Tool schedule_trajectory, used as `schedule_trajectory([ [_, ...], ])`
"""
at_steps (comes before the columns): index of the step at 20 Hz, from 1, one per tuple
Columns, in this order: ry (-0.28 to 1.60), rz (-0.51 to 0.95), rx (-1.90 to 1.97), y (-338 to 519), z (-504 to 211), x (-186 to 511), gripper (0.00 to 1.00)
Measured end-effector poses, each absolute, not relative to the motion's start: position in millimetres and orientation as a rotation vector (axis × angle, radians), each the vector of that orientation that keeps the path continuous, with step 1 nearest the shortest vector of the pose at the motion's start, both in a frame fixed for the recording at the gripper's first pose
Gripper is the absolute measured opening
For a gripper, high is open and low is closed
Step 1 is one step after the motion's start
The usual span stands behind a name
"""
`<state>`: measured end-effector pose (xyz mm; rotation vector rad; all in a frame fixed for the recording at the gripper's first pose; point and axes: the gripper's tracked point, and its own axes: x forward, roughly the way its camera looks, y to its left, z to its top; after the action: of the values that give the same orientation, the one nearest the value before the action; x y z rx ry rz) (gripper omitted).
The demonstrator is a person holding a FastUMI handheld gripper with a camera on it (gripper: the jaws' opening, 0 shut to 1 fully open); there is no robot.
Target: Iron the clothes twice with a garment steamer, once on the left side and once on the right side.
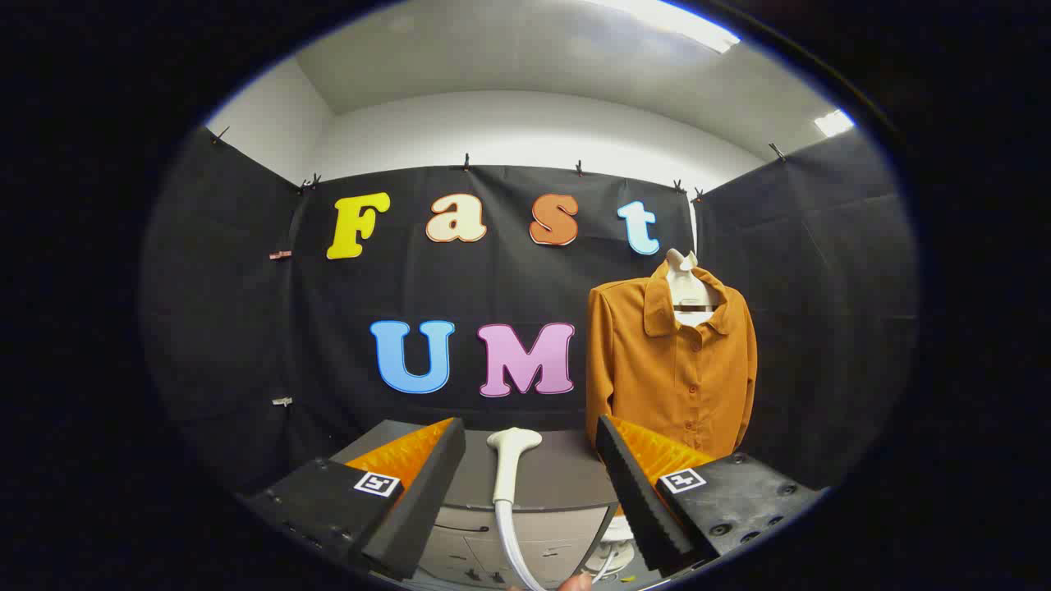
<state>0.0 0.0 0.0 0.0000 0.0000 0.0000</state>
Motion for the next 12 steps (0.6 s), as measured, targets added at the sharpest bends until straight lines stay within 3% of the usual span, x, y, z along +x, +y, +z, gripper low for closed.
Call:
schedule_trajectory([
  [12,0.012,0.003,0.002,3.6,-1.4,1.1,0.99],
])
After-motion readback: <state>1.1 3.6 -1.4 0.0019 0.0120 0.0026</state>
